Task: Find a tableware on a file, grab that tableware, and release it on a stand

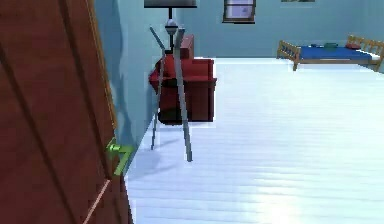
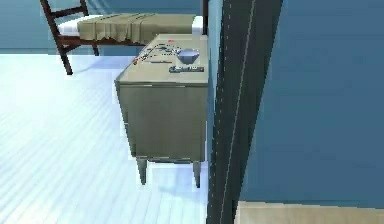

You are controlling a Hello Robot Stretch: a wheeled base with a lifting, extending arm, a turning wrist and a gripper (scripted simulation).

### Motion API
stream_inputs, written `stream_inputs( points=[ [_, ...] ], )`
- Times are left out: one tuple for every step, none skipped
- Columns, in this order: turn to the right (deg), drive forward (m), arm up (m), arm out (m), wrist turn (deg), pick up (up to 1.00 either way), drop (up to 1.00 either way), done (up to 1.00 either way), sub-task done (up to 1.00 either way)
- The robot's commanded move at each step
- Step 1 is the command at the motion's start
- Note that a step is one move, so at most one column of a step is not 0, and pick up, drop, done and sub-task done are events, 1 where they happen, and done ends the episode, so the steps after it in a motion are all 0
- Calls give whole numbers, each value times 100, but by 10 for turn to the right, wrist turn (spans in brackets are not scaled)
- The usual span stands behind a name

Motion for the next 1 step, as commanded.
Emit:
stream_inputs(
  points=[
    [450, 0, 0, 0, 0, 0, 0, 0, 0]
  ],
)
